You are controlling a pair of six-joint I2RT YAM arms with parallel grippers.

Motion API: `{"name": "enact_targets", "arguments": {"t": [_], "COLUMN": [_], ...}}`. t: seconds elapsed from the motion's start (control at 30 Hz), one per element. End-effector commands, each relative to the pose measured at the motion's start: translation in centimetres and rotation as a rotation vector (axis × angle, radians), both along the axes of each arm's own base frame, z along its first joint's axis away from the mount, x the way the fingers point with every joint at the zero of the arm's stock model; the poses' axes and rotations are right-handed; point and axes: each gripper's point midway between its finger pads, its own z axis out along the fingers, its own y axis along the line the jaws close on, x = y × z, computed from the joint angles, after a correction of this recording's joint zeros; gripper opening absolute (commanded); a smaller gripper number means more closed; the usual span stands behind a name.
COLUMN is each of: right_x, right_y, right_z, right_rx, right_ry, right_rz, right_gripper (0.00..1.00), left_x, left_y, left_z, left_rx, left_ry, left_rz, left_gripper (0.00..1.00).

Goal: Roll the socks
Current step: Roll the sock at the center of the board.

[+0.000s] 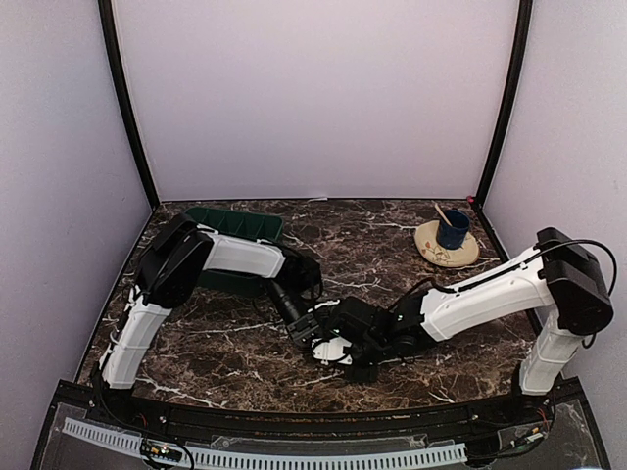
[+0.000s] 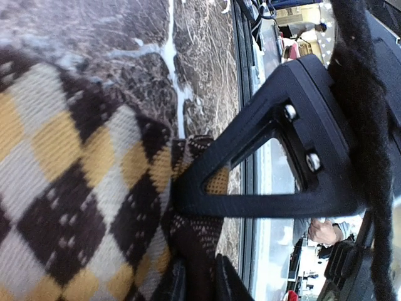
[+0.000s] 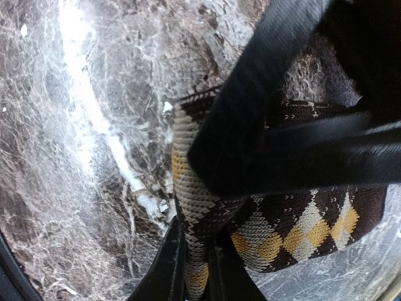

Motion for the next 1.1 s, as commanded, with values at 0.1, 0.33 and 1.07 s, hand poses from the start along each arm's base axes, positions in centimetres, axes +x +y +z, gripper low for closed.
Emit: {"name": "enact_targets", "arguments": {"t": [0.1,0.33,1.07], "right_x": [-2.1,-2.1,-1.3], "right_y": [-1.6,-1.2,-0.2], "right_z": [-2.0,-1.8,0.4], "right_rx": [-0.073,-0.018,0.159], "right_ry": [0.243,0.329,0.51], "right_rz": [-0.038,-0.08,-0.117], "right_gripper": [0.05,0.05,0.03], "left_x": [1.9,3.0,7.4], "left_y": [1.6,2.3,5.8], "left_z": [1.7,2.9,-1.7], "left_rx": [-0.008,-0.058,0.126], "left_ry": [-0.143,-0.237,-0.658], "left_rz": [0.03,0.086,0.276], "left_gripper": [0.83,0.87,0.92]}}
